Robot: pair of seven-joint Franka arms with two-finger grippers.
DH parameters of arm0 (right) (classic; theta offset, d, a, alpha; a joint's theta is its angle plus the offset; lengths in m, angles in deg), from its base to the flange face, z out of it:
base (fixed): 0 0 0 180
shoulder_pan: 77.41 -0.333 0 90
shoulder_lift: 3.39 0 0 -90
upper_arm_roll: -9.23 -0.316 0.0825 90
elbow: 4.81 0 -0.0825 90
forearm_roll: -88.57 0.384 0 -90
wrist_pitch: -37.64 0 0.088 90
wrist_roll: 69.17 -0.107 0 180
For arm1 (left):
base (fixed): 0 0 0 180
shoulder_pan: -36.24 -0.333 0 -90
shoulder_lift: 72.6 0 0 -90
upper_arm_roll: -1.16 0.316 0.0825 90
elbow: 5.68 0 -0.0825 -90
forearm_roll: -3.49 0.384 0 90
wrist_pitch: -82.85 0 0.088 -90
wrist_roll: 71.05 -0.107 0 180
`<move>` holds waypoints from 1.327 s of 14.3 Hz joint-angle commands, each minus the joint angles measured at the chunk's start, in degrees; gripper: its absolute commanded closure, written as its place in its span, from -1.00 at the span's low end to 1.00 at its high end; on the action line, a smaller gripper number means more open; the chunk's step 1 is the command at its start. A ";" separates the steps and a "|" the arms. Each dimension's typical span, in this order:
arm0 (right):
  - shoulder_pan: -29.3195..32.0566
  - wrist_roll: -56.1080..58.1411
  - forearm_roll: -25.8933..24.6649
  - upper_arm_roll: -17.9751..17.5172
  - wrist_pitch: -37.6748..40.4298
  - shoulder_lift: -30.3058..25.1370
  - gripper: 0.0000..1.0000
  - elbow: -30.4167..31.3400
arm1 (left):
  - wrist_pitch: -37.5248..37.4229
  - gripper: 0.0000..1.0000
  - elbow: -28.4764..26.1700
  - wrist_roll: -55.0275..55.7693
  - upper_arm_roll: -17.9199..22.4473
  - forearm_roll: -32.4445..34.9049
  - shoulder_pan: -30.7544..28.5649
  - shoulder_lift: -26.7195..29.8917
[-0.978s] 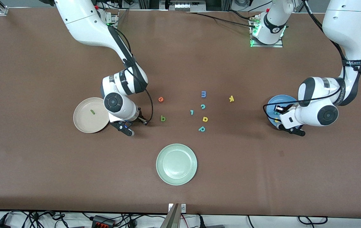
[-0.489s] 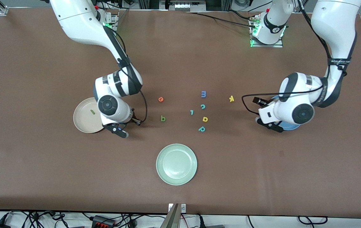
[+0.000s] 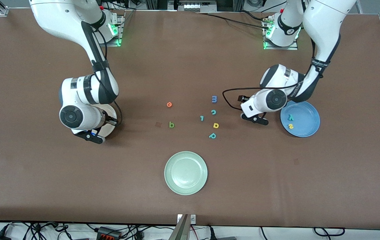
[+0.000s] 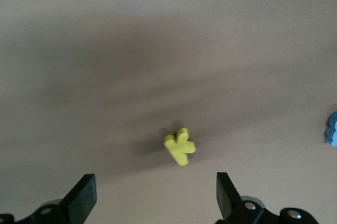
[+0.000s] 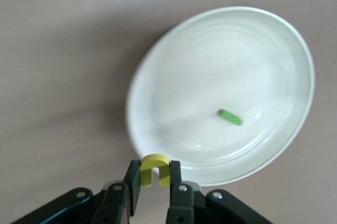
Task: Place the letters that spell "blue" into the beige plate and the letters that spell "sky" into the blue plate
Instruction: 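Drop the y with the left gripper while the right gripper drops the u, then reach the k with the left gripper while the right gripper grasps the e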
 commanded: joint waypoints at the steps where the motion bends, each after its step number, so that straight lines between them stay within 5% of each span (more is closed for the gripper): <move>1: 0.71 2.73 -0.70 0.00 -0.54 -0.84 0.71 2.88 | 4.05 -1.00 -1.95 4.36 0.07 1.22 1.65 0.84; 4: 0.63 3.60 -0.79 0.00 -0.89 -0.04 0.70 4.37 | 5.47 -0.98 -1.95 4.63 0.07 3.67 1.48 0.13; 7: 2.12 7.47 -0.70 0.00 -5.09 0.13 0.56 8.06 | 6.17 -0.64 -3.35 7.53 0.24 4.29 2.97 -0.48; 8: 2.30 7.48 -0.70 0.00 -5.72 1.01 0.22 7.89 | 6.35 -0.54 -3.27 7.71 0.42 5.69 2.80 -1.19; 9: 2.30 7.13 -0.18 0.00 -5.90 1.10 -0.99 7.72 | 6.88 -0.44 -3.27 7.71 0.51 6.83 2.62 -1.19; 11: 1.95 6.95 -0.26 0.00 -4.33 -0.21 -1.00 5.18 | 6.88 0.09 -3.27 7.80 0.51 6.93 2.53 -1.19; 13: 1.51 7.65 0.35 -0.78 -1.17 -1.88 -1.00 1.41 | 6.88 0.42 -3.09 7.80 0.51 6.93 2.45 -1.37; 16: -0.86 6.25 2.54 -8.50 -2.11 -2.68 -1.00 -0.55 | 6.88 0.64 -2.83 7.80 0.60 6.93 2.45 -1.37; 19: -6.73 7.22 2.81 -9.93 -7.56 -1.89 -1.00 -0.19 | 6.88 0.63 -2.74 7.89 0.51 6.93 2.45 -1.37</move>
